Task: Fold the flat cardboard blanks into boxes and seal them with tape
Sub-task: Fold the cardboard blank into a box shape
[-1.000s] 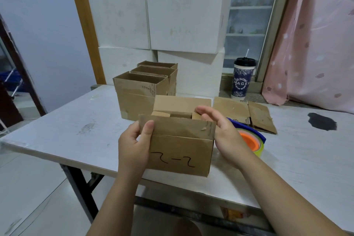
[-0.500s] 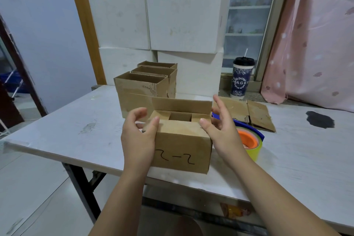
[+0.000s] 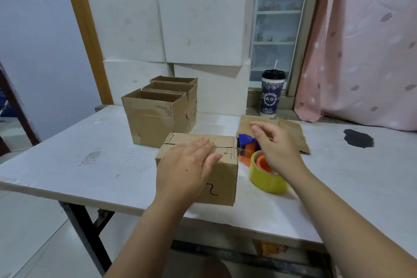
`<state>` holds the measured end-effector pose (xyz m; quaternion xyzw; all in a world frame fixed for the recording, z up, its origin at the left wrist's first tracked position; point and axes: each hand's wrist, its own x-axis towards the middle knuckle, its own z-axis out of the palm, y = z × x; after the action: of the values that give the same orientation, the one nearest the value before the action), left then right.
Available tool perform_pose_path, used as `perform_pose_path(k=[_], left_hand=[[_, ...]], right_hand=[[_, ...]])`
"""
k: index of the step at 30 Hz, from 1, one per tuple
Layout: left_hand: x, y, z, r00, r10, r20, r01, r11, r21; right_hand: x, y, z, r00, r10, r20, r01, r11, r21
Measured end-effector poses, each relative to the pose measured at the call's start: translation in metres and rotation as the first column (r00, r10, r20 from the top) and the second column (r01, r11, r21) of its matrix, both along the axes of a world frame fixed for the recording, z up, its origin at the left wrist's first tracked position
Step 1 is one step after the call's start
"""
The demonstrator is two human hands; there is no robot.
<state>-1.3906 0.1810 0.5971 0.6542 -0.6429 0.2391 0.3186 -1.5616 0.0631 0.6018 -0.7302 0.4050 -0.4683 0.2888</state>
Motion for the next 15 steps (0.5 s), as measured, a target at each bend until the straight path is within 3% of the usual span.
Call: perform_pose_path(k=[3,6,10,15], left_hand=[[0.0,0.0,-0.001,1.0,0.008,0.001,-0.008,1.0,0.028],[0.001,-0.001,-0.002,1.0,-0.006,-0.027,0.007,1.0,0.031],[0.0,-0.001,-0.002,0.999,0.01,-0.034,-0.009,0.999,0.031],[-0.001,0.0,-0.002,0.998,0.006,-0.057,-0.004,1.0,0.028]], right_hand=[[-0.025,-0.033,0.004,0.934,-0.138,-0.33,0.162,0.986,0.043],[-0.044,-0.054,0.004,0.806,0.002,-0.592,0.153,0.965,0.212],[-0.06,-0.056,0.007,0.779,0.279,-0.561,0.116,0.816,0.566],[-0.059,-0.059,0.002,0.772,0.242,-0.587,0.153,0.826,0.543]])
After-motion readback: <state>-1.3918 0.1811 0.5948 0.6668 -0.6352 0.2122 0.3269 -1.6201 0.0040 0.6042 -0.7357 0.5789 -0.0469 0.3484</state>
